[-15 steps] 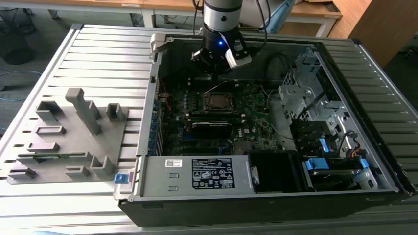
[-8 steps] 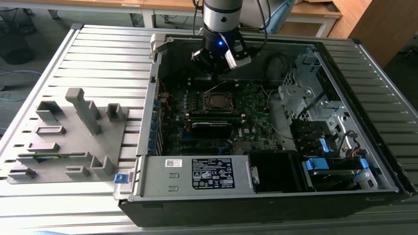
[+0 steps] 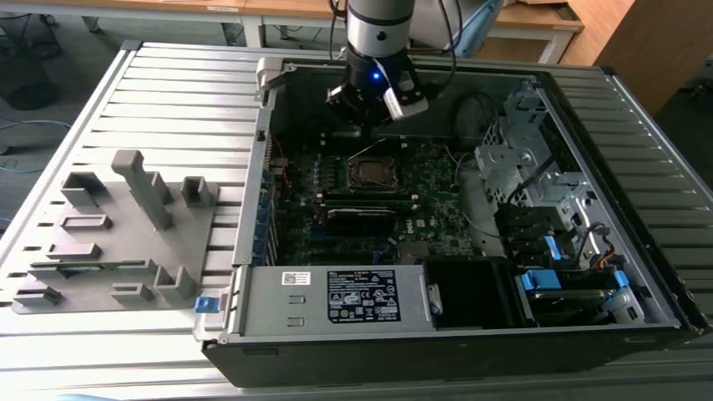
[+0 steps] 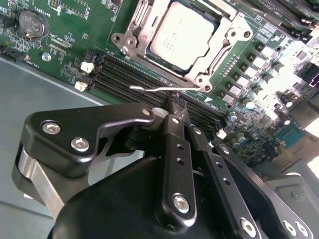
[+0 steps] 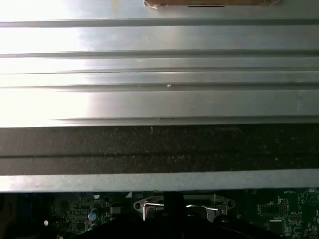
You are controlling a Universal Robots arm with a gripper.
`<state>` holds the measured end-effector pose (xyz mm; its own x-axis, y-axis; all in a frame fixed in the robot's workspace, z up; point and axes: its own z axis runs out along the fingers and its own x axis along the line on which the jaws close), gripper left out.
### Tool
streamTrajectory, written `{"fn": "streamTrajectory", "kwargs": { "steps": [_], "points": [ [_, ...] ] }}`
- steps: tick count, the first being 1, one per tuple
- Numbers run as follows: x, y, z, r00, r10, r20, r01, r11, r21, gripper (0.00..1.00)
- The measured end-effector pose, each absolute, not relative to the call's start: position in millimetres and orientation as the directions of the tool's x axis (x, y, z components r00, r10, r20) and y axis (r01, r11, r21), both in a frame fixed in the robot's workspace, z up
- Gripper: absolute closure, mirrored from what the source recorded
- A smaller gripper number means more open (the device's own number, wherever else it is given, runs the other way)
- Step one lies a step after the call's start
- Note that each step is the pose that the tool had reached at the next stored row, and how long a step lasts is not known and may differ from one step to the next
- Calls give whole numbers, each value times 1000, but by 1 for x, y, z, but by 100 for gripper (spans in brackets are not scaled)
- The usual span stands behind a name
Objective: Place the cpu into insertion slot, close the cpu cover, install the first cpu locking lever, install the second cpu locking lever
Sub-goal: 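Install the first cpu locking lever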
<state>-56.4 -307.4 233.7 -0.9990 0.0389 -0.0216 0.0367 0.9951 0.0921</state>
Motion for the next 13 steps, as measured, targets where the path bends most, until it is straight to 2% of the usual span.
{"fn": "streamTrajectory", "kwargs": {
  "steps": [9, 13],
  "points": [
    [-56, -307, 231, -982, 188, -21, 185, 978, 92, 89],
    [-56, -307, 231, -981, 193, -21, 190, 977, 93, 89]
  ]
}}
